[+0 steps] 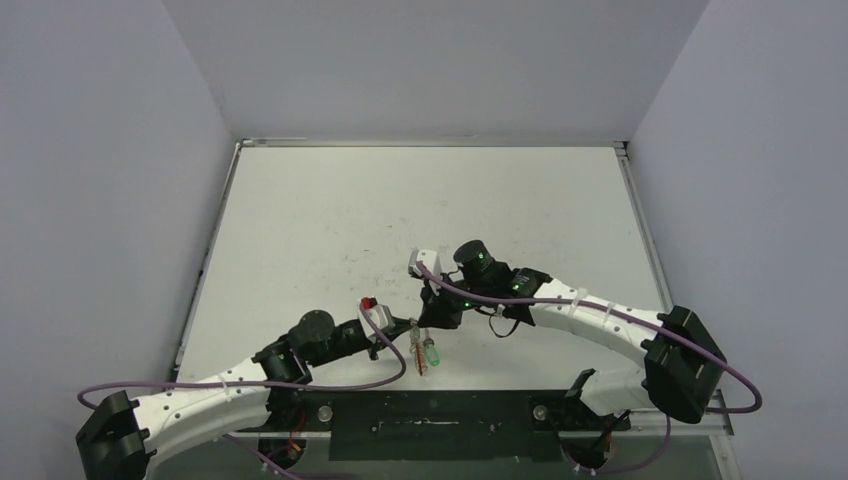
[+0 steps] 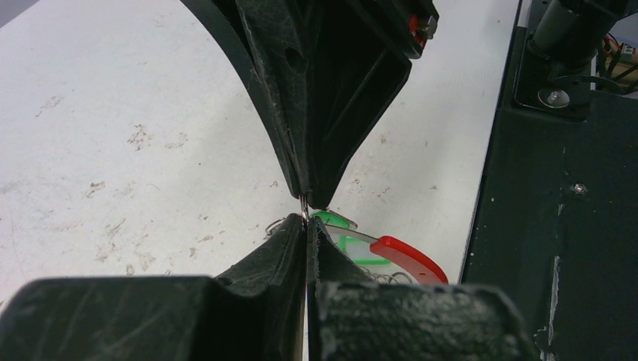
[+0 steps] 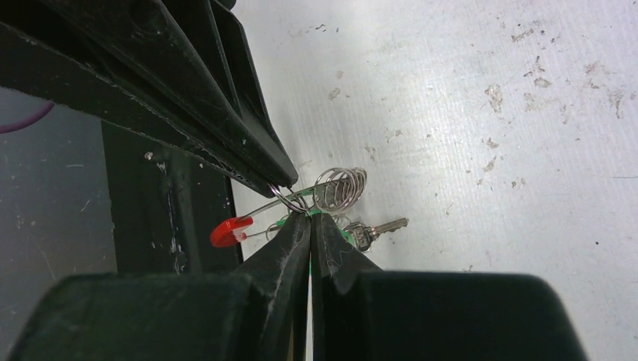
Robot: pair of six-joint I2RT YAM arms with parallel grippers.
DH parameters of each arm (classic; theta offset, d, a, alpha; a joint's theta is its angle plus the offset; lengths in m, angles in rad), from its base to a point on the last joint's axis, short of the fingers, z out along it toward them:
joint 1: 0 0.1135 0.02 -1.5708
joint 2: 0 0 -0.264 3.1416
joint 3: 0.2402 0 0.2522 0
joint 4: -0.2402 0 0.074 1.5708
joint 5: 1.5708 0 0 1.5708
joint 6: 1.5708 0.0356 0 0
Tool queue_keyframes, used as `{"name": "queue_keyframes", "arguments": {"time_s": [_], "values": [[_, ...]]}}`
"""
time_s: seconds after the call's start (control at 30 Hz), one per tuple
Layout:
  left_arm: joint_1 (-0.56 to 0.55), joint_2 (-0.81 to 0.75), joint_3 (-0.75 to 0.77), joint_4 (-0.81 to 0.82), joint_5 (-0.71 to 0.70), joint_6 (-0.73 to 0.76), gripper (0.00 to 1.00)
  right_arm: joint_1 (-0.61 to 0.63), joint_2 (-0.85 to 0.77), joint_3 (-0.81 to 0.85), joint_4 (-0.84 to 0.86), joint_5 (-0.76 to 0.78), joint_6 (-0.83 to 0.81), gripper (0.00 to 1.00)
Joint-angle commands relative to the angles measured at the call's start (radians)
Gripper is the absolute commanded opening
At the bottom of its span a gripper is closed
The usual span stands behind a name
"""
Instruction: Put the keys on the keyring
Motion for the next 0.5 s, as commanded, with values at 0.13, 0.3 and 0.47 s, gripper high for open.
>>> {"name": "queue_keyframes", "arguments": {"time_s": [0.13, 0.3, 0.47], "values": [[-0.004, -0.024, 0.010, 0.100, -0.004, -0.004, 0.00, -0.011, 0.005, -0.062, 0.123, -0.009, 0.020, 0.10], [-0.004, -0.026, 0.007, 0.099, -0.005, -0.003, 0.00, -0.018, -0.030, -0.074, 0.118, 0.010, 0.013, 0.23], [-0.004, -0.027, 0.003, 0.103, -0.006, -0.002, 0.00, -0.027, -0.099, -0.106, 0.149, 0.035, 0.014, 0.31]]}}
